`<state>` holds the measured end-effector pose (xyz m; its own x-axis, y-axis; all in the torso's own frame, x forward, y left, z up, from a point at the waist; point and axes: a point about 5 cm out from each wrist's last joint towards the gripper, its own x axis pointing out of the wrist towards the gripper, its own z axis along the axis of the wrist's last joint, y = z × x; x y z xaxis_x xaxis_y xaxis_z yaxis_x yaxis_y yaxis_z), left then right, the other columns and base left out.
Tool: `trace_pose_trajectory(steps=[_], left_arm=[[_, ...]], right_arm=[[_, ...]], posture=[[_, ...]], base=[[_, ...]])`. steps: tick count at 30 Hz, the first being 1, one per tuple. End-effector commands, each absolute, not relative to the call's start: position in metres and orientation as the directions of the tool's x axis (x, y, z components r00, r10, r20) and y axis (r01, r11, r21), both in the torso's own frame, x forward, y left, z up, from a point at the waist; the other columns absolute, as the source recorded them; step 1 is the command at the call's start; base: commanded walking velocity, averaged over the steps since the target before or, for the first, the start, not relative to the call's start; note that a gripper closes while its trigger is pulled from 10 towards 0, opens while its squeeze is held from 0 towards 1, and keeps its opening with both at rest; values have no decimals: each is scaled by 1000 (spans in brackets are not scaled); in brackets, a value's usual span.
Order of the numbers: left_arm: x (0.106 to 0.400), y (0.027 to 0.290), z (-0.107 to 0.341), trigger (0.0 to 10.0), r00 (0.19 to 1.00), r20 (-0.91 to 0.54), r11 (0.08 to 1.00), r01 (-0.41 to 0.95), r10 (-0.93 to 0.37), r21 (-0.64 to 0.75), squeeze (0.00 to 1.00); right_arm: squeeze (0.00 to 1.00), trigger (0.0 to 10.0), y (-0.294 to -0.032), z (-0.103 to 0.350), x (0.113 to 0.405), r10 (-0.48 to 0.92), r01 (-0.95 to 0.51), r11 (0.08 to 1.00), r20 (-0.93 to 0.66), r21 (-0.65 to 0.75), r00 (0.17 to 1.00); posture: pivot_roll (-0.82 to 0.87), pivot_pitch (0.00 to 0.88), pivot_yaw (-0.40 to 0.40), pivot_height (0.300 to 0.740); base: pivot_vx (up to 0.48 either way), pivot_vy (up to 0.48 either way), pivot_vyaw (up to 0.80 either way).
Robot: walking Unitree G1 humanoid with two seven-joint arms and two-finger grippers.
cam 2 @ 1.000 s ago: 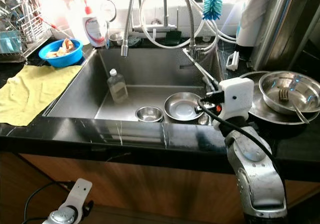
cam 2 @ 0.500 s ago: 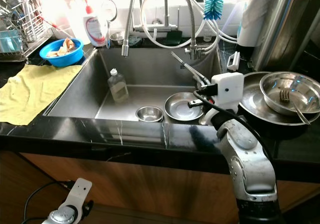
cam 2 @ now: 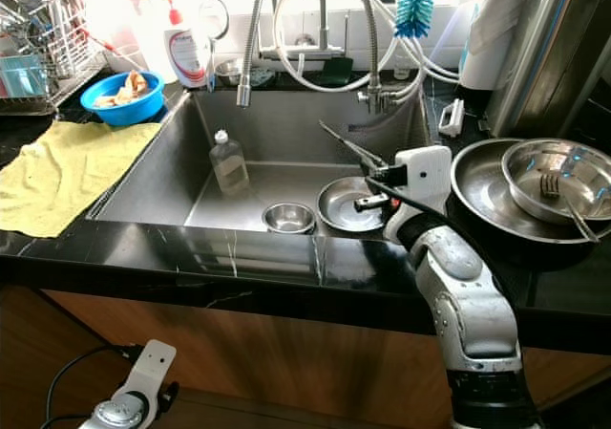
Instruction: Kitchen organization
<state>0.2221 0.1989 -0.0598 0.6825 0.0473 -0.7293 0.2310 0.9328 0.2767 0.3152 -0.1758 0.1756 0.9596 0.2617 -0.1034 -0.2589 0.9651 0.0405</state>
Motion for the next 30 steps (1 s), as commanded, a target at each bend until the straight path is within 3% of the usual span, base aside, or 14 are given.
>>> trace_pose_trajectory(steps=[1,30], left_arm=[[219,203,-61,10000,668,-741,935,220,64,279,0],[217,205,-62,10000,662,-746,937,215,68,276,0]], right_arm=[[0,10000,-175,180,317,265,-261,964,-92,53,960],[0,10000,-181,171,321,236,-228,971,-157,63,959]], posture=[[-169,0,90,740],[-162,0,88,740]], base=[[0,0,0],[0,0,0]])
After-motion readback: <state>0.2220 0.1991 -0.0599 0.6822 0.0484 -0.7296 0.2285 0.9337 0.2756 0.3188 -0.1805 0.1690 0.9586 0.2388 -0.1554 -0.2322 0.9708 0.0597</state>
